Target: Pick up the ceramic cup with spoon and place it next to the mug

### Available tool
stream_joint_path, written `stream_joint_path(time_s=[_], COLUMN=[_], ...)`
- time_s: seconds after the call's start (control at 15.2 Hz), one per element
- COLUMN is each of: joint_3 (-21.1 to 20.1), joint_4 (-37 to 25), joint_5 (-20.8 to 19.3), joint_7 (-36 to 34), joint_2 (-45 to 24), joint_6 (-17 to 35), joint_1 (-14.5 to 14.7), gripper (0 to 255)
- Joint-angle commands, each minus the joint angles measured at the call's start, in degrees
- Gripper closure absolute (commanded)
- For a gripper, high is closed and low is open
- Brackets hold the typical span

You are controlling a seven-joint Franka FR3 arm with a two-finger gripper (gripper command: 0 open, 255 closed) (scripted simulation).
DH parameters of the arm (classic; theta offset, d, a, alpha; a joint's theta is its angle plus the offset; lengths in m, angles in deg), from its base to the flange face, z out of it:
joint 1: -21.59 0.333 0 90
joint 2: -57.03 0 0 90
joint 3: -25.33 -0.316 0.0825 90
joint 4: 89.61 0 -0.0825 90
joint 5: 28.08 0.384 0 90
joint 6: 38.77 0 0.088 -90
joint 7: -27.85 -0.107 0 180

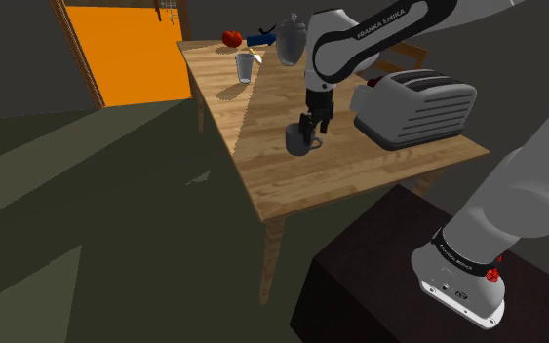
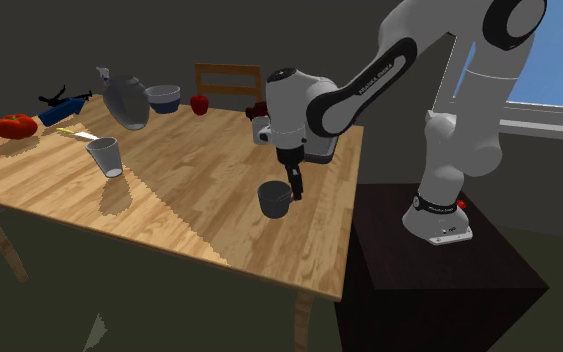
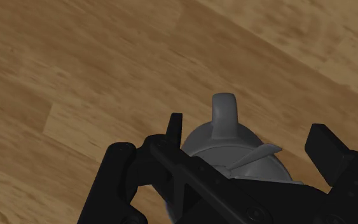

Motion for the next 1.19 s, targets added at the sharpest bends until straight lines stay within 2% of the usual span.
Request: stream_joint_path(time_s=[0.0,0.46,0.53,1.12], joint_3=[-0.1,-0.1,-0.1,-0.1], joint_4=[0.8,0.8,0.8,0.8], joint_5=[0.0,0.0,0.0,0.0], joint_7=[-0.1,-0.2,-0.2,-0.2], joint_2=[-0.5,-0.5,-0.5,-0.5], joint_6=[1.3,1.3,1.3,1.3], joint_1=[0.0,0.0,0.0,0.0], gripper=[0,0,255,255])
